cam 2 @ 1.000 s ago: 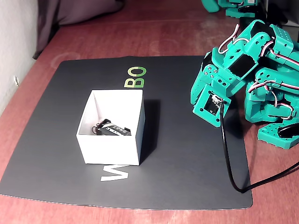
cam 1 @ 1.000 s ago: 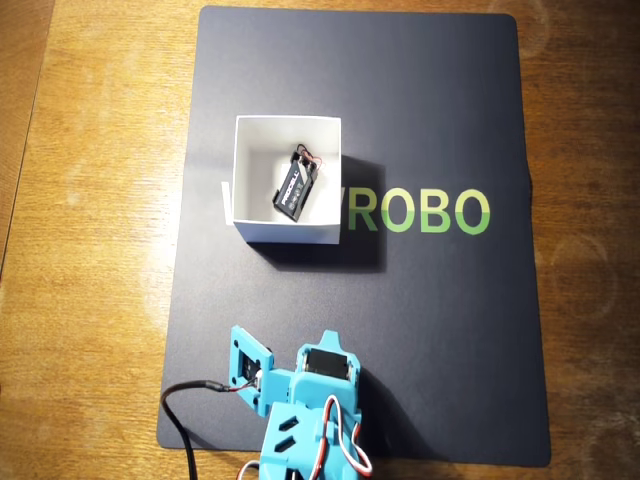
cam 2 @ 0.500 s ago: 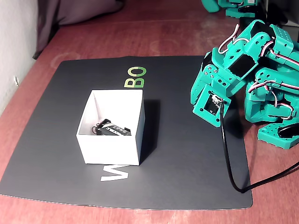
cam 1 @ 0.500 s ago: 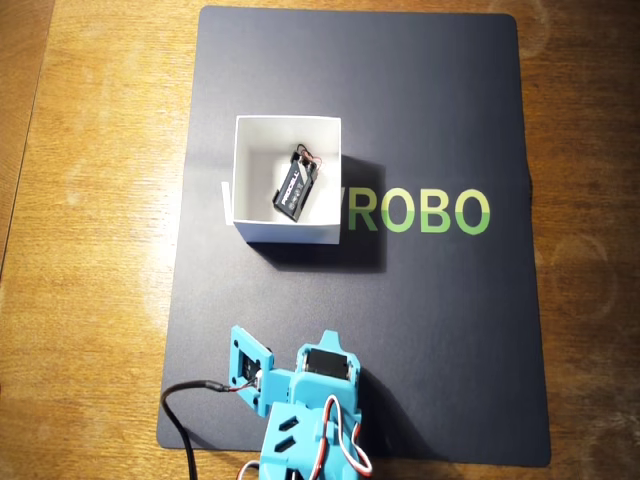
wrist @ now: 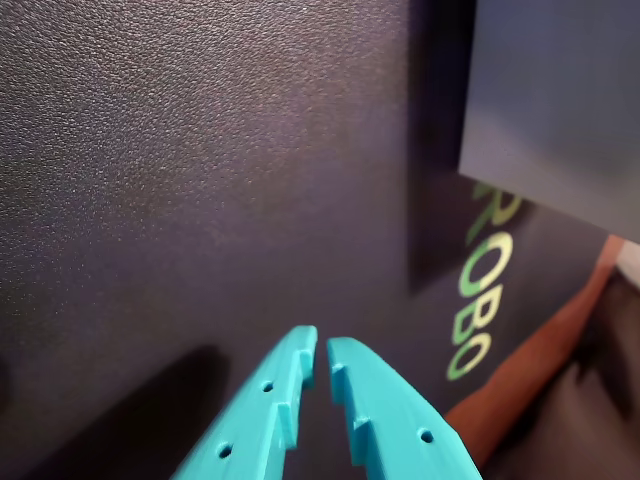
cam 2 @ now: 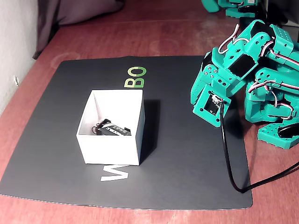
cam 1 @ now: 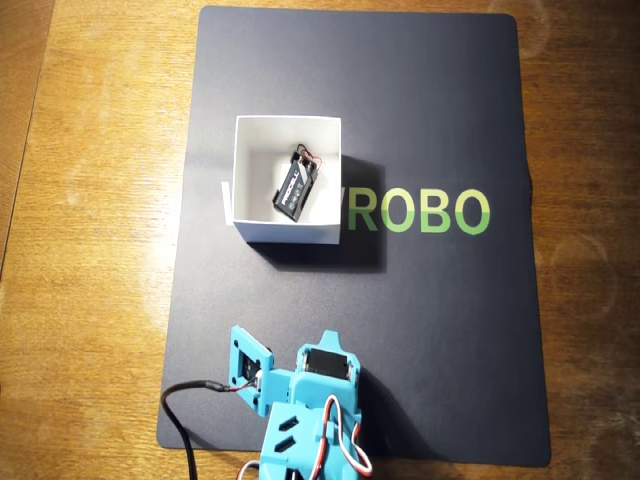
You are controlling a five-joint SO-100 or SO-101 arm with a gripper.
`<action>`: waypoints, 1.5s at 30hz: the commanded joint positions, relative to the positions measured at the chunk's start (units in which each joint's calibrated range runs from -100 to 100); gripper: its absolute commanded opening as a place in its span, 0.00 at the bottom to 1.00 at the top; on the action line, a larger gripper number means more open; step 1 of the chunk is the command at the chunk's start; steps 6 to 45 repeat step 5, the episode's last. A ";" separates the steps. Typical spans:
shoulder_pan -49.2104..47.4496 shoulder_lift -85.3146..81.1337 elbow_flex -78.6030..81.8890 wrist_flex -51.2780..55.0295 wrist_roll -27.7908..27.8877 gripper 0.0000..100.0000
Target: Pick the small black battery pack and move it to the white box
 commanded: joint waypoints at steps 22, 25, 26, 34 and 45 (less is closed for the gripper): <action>0.36 0.03 0.02 -0.04 -0.19 0.01; 0.36 0.03 0.02 -0.04 -0.19 0.01; 0.36 0.03 0.02 -0.04 -0.19 0.01; 0.36 0.03 0.02 -0.04 -0.19 0.01; 0.36 0.03 0.02 -0.04 -0.19 0.01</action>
